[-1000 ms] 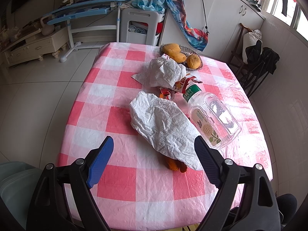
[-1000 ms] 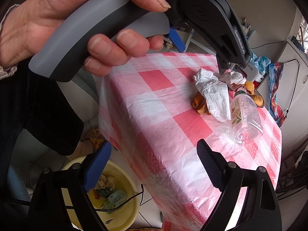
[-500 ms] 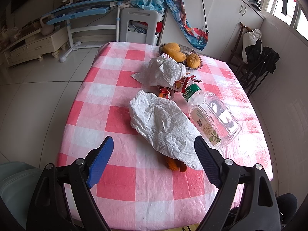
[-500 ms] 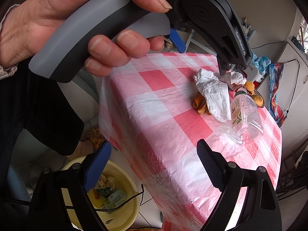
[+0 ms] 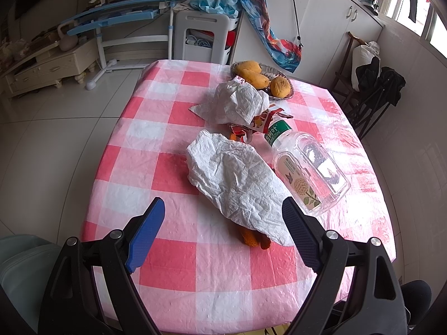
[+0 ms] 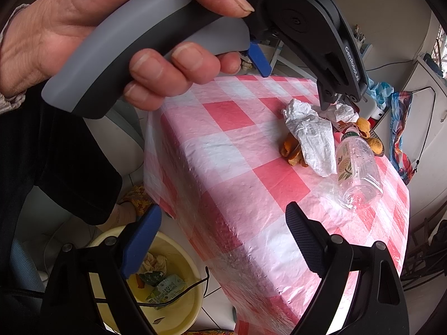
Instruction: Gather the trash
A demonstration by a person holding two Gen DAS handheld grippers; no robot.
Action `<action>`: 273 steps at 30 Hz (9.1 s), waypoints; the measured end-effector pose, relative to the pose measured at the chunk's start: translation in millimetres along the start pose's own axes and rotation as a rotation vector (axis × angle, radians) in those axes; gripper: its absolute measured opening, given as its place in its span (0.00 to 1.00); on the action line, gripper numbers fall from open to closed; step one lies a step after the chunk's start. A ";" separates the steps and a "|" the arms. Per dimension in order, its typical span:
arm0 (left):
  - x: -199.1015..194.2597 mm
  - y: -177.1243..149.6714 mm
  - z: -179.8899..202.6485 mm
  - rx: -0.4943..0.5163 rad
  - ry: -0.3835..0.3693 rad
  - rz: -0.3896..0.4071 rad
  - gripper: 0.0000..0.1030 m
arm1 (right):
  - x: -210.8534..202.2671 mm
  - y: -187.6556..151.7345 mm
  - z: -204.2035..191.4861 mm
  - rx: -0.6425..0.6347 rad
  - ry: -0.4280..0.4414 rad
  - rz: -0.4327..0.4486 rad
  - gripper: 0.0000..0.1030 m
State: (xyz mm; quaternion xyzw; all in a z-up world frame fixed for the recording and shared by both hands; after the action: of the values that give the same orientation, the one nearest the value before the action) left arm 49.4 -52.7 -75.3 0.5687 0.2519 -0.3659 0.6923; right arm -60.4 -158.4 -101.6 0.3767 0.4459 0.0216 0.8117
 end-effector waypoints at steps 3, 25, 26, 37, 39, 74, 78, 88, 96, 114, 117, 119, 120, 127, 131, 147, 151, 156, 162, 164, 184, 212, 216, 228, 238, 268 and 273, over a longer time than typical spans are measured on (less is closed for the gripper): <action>0.2 -0.4 -0.1 0.000 0.000 -0.001 0.80 | -0.1 -0.4 -0.5 -0.002 0.000 0.001 0.84; -0.3 0.5 0.3 0.000 0.001 -0.002 0.80 | 0.0 -1.1 -1.8 -0.008 0.002 0.003 0.84; -0.4 0.7 0.3 0.000 0.001 -0.002 0.80 | -0.4 -1.6 -2.2 -0.008 0.002 0.003 0.84; -6.1 0.7 -26.9 -0.017 0.049 0.007 0.80 | 0.1 -0.9 4.9 0.022 -0.010 0.002 0.84; -8.4 2.9 -42.0 -0.038 0.073 0.010 0.80 | 0.5 -1.1 8.8 0.032 -0.017 0.000 0.84; 27.3 20.0 -56.8 0.141 0.127 -0.130 0.80 | 26.6 53.1 75.8 0.232 -0.074 0.081 0.70; 21.8 24.9 -73.6 0.019 0.092 -0.117 0.80 | 50.8 59.9 97.8 0.300 -0.069 0.038 0.52; 18.3 28.1 -71.8 -0.011 0.087 -0.102 0.80 | 46.8 58.9 111.7 0.370 -0.050 0.070 0.01; 19.9 26.7 -66.9 -0.015 0.070 -0.106 0.80 | 63.0 61.1 116.4 0.379 -0.074 0.031 0.62; 18.4 24.3 -58.4 0.014 0.084 -0.099 0.80 | 62.9 64.0 123.2 0.434 -0.016 0.039 0.52; 18.6 24.1 -58.2 0.023 0.088 -0.100 0.80 | 74.9 61.6 120.0 0.436 -0.009 0.008 0.53; 18.0 24.9 -57.5 0.029 0.090 -0.097 0.80 | 81.6 59.5 119.5 0.439 -0.003 -0.015 0.36; 17.6 24.8 -57.2 0.031 0.090 -0.096 0.80 | 82.4 59.3 120.2 0.440 -0.003 -0.015 0.24; 13.2 25.0 -55.5 0.039 0.090 -0.086 0.80 | 50.9 59.3 128.8 0.476 -0.034 0.072 0.03; 12.2 19.3 -54.6 0.035 0.075 -0.098 0.80 | 10.2 51.9 136.7 0.511 -0.060 0.140 0.03; 43.4 -14.4 -15.4 -0.085 -0.034 -0.178 0.80 | -62.9 -6.5 39.5 0.361 0.108 0.045 0.03; 55.1 -14.8 -20.2 -0.138 -0.012 -0.192 0.80 | -62.8 -15.9 2.9 0.274 0.210 -0.024 0.02; 59.0 -15.1 -1.5 -0.047 0.056 -0.171 0.80 | -58.5 -29.2 -38.2 0.154 0.328 -0.117 0.02; 55.8 -17.7 -4.8 -0.057 0.036 -0.157 0.61 | -40.1 -32.4 -55.7 0.118 0.379 -0.170 0.02; 55.6 -19.4 -1.0 -0.032 0.024 -0.161 0.43 | -31.2 -33.3 -57.0 0.122 0.376 -0.178 0.02; -18.2 -50.7 -14.8 -0.015 -0.087 -0.117 0.13 | 2.0 -39.6 -82.5 0.207 0.472 -0.241 0.72; -75.6 -95.9 -9.4 -0.016 -0.167 -0.056 0.13 | 89.1 -86.6 -161.2 0.310 0.501 -0.493 0.61; -74.7 -96.1 -8.6 -0.012 -0.168 -0.058 0.13 | 98.7 -92.9 -166.8 0.347 0.540 -0.540 0.45; -74.5 -96.3 -10.1 -0.009 -0.164 -0.056 0.13 | 69.4 -77.7 -144.5 0.365 0.500 -0.477 0.05; -71.4 -111.6 -5.3 0.017 -0.149 -0.088 0.13 | 25.2 -91.6 -93.3 0.399 0.268 -0.481 0.05; -49.5 -235.2 45.6 0.177 -0.015 -0.358 0.36 | -61.2 -77.4 -4.9 0.581 0.024 -0.141 0.65; -51.0 -231.1 43.5 0.167 -0.003 -0.337 0.39 | -61.1 -81.9 -9.5 0.565 0.017 -0.149 0.65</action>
State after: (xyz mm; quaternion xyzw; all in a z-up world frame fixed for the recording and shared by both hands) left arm -167.8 -103.5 -165.7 0.5734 0.3112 -0.4971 0.5721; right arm -128.9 -234.0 -113.0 0.5537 0.4675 -0.1600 0.6703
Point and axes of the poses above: each gripper's, at about its wrist camera, not at the fingertips, and x roughly the way its jaws point, z to its right, y to its top, the point moved 3 cm from there along x, roughly the way its jaws point, and after that the axes turned 5 degrees about -y, right-handed, at the moved point
